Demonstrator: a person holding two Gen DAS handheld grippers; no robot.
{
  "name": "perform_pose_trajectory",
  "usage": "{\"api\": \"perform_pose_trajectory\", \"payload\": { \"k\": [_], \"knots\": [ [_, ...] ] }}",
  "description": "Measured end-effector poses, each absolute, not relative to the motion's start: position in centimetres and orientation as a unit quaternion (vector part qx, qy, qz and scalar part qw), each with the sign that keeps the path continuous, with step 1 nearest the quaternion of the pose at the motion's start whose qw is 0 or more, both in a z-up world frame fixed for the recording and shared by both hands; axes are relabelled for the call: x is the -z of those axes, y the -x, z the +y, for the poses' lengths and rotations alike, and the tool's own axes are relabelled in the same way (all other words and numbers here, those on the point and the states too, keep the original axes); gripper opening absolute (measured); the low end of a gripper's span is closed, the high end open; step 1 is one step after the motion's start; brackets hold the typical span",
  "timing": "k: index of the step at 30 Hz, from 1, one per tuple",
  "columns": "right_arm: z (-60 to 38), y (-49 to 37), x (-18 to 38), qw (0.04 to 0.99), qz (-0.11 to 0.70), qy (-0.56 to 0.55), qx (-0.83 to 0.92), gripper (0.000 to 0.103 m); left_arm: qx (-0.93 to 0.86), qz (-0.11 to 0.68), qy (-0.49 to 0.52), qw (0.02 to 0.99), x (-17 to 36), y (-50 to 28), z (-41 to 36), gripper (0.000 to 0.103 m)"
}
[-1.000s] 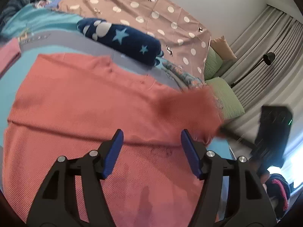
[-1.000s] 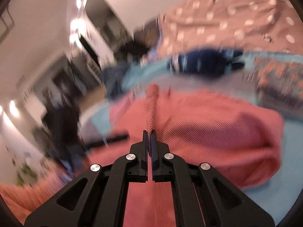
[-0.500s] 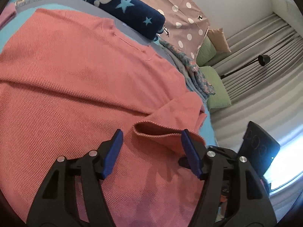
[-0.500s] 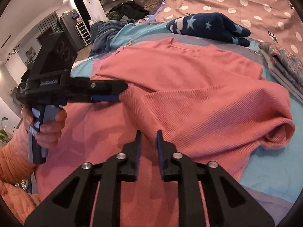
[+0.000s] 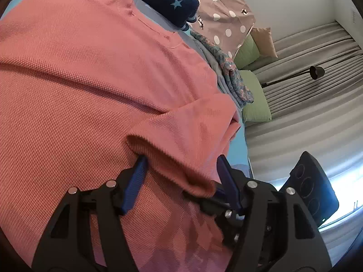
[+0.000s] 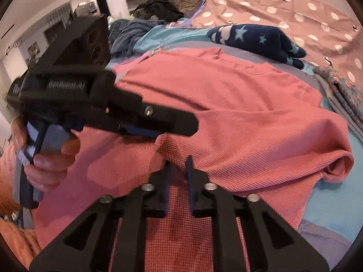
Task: Fold small clothes
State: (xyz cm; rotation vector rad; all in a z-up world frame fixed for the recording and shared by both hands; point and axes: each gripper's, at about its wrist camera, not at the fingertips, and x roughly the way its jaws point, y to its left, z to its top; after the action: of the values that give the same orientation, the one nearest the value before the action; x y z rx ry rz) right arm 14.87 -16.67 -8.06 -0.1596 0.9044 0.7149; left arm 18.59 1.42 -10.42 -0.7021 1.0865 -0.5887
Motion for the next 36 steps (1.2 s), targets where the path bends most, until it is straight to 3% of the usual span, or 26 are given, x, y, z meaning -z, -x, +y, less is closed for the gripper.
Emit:
{"api": "perform_pose_trajectory", "payload": {
  "k": [2, 4, 6, 9, 11, 12, 13, 15, 17, 19, 23, 25, 31, 36],
  "knots": [
    [-17.1, -15.0, 7.6, 0.841, 0.423, 0.057, -0.332, 0.005, 0.260, 0.506, 0.335, 0.751, 10.4, -18.1, 1.9, 0.066],
    [-17.7, -15.2, 7.1, 0.848, 0.418, 0.035, -0.324, 0.004, 0.267, 0.507, 0.359, 0.737, 10.3, -17.5, 2.3, 0.076],
    [-18.0, -15.3, 6.7, 0.848, 0.415, 0.014, -0.328, 0.004, 0.275, 0.503, 0.372, 0.731, 10.3, -17.3, 2.4, 0.079],
    [-17.1, -14.9, 6.6, 0.844, 0.412, 0.021, -0.343, 0.004, 0.262, 0.502, 0.378, 0.733, 10.4, -18.4, 1.8, 0.076],
    [-16.3, -14.2, 6.6, 0.845, 0.408, 0.042, -0.344, 0.004, 0.265, 0.501, 0.382, 0.730, 10.7, -19.8, 1.1, 0.046],
    [-16.0, -13.9, 6.7, 0.845, 0.406, 0.048, -0.345, 0.004, 0.276, 0.506, 0.364, 0.732, 10.6, -20.4, 0.4, 0.007],
    [-15.9, -13.7, 6.7, 0.846, 0.404, 0.052, -0.344, 0.004, 0.278, 0.508, 0.340, 0.741, 10.2, -20.7, -0.3, 0.003],
    [-16.4, -13.5, 6.5, 0.851, 0.397, 0.054, -0.340, 0.007, 0.280, 0.492, 0.303, 0.767, 8.6, -20.5, -1.0, 0.003],
    [-17.7, -13.6, 5.9, 0.853, 0.395, 0.042, -0.338, 0.017, 0.291, 0.462, 0.267, 0.795, 5.9, -20.5, -1.3, 0.003],
    [-19.8, -14.1, 4.8, 0.870, 0.380, 0.029, -0.312, 0.035, 0.297, 0.428, 0.237, 0.820, 2.8, -21.0, -1.0, 0.003],
    [-24.6, -16.0, 3.4, 0.909, 0.363, -0.002, -0.206, 0.044, 0.269, 0.368, 0.186, 0.871, -3.5, -23.1, 1.3, 0.003],
    [-26.7, -17.2, 3.8, 0.919, 0.370, -0.012, -0.136, 0.055, 0.247, 0.354, 0.176, 0.885, -5.1, -23.9, 3.1, 0.003],
    [-28.0, -18.9, 7.7, 0.896, 0.432, -0.021, -0.096, 0.056, 0.196, 0.361, 0.174, 0.895, -5.0, -25.1, 8.4, 0.003],
    [-25.7, -19.0, 8.3, 0.894, 0.436, 0.005, -0.105, 0.056, 0.167, 0.384, 0.165, 0.893, -2.8, -25.0, 9.9, 0.003]
  ]
}}
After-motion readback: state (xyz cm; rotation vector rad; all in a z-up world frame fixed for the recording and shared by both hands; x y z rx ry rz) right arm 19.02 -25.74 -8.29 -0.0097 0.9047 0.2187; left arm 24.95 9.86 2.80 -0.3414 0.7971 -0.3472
